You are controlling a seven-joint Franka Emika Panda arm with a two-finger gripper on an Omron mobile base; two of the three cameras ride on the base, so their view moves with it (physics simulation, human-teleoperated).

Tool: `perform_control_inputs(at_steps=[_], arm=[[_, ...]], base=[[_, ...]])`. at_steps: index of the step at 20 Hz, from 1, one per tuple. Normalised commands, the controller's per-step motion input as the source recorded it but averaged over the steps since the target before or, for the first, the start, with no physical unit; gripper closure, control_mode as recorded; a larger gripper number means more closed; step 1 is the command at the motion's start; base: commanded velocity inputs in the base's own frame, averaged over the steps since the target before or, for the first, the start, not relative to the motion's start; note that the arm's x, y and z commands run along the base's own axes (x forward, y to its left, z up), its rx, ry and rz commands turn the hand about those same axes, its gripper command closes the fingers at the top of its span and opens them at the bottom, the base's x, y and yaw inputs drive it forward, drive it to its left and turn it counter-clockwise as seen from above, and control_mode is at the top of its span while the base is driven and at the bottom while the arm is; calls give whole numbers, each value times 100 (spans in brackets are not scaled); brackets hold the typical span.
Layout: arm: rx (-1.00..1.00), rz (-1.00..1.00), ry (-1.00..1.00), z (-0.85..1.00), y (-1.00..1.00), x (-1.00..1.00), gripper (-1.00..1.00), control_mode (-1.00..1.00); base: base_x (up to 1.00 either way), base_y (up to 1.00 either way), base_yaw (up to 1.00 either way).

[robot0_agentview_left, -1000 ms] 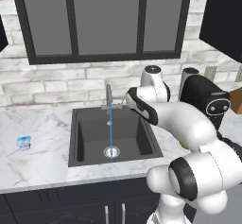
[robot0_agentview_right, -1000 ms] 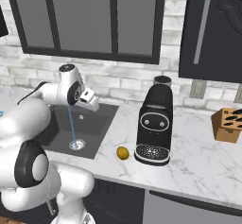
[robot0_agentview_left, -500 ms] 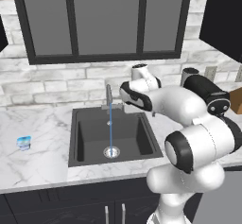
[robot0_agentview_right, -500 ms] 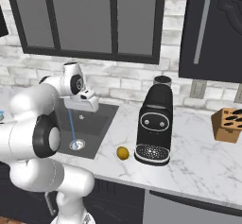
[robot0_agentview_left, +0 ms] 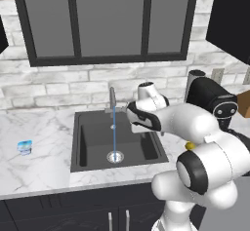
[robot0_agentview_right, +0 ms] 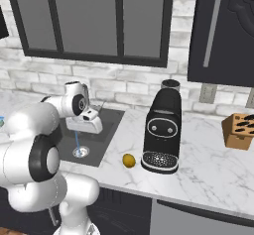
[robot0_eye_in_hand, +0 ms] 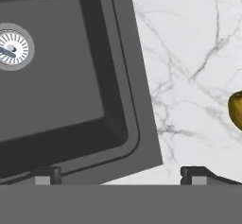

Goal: Turn on the sink faucet. Then move the lemon from the counter to the sink. Turn off the sink. Move the vegetable from the sink to the pot next to the stove. Finally move the pot to the rear left burner.

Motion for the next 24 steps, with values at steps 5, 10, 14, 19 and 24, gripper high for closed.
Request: perform_control_inputs(at_steps=[5,10,14,19,24], arm=[[0,0,2,0,-29,-41,-100,-100],[0,0,0,-1,-34,-24,-100,-100],[0,-1,2,-3,-21,4,-100,-100],[0,0,3,-1,-36,5,-100,-100],[0,1,4,-2,-41,6,-100,-100]], base=[[0,0,0],[0,0,0],[0,0,0],[0,0,0],[0,0,0]])
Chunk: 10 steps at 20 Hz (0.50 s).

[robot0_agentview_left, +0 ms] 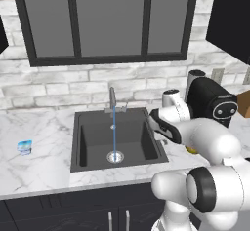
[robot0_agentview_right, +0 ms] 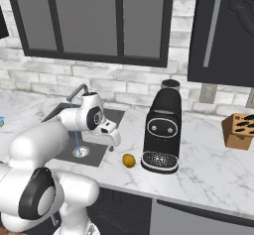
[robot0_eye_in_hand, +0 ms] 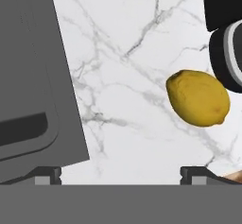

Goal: Turn on the sink faucet. Then move the lemon from the counter to the sink. Turn off the sink. Move the vegetable from the sink to the pot next to the stove. Finally move the pot to the rear left burner.

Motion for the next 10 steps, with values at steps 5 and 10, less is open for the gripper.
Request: perform_control_inputs(at_steps=[5,10], arm=[[0,0,5,0,-39,3,-100,-100],[0,3,4,-2,-37,2,-100,-100]], base=[[0,0,0],[0,0,0]])
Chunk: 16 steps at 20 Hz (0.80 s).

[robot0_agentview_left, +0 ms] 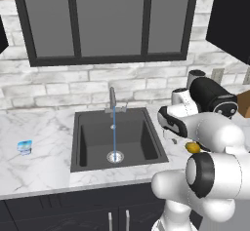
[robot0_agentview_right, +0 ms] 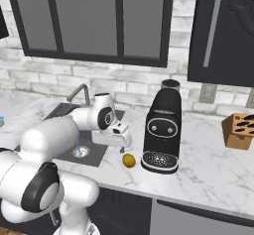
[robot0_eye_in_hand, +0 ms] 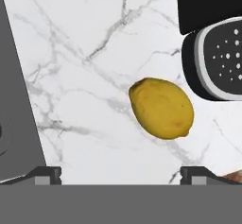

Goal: Turn on the sink faucet. Then move the lemon from the counter to the sink. Turn off the sink. Move the vegetable from the sink to the pot next to the stove. Finally move the pot to the rear left burner.

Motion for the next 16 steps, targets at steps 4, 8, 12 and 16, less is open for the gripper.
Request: perform_control_inputs(at_steps=[4,8,12,16], arm=[[0,10,2,-1,-36,2,-100,-100],[0,16,1,-8,-28,3,-100,-100],[0,19,2,-23,-5,5,-100,-100],[0,22,1,-22,-1,6,-100,-100]], base=[[0,0,0],[0,0,0],[0,0,0],[0,0,0]])
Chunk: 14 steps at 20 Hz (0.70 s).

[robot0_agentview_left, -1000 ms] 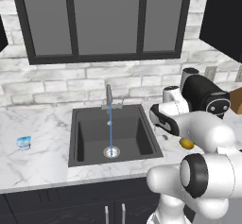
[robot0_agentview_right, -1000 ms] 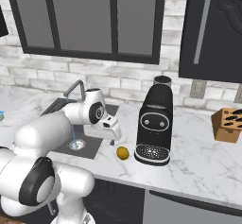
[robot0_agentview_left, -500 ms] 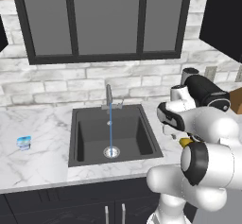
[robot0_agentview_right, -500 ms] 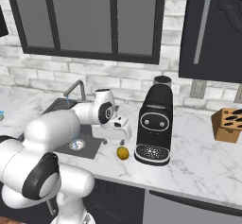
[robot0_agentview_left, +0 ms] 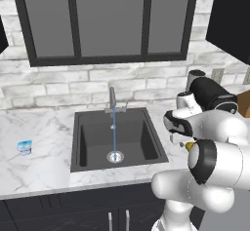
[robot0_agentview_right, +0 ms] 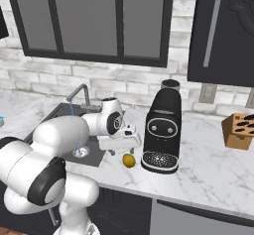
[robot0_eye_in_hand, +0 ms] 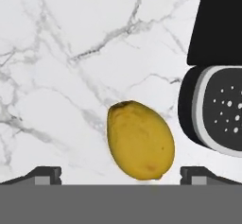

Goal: Turn on the sink faucet. Then move the lemon from the counter to the sink. Turn off the sink. Move the vegetable from the sink to the pot next to the stove. Finally move the pot to the rear left burner.

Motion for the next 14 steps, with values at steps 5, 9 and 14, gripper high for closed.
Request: perform_control_inputs(at_steps=[5,9,14], arm=[[0,25,0,-16,-4,8,-100,-100],[0,24,0,-12,-4,0,-100,-100],[0,19,0,-15,-4,0,-100,-100]], base=[[0,0,0],[0,0,0],[0,0,0]])
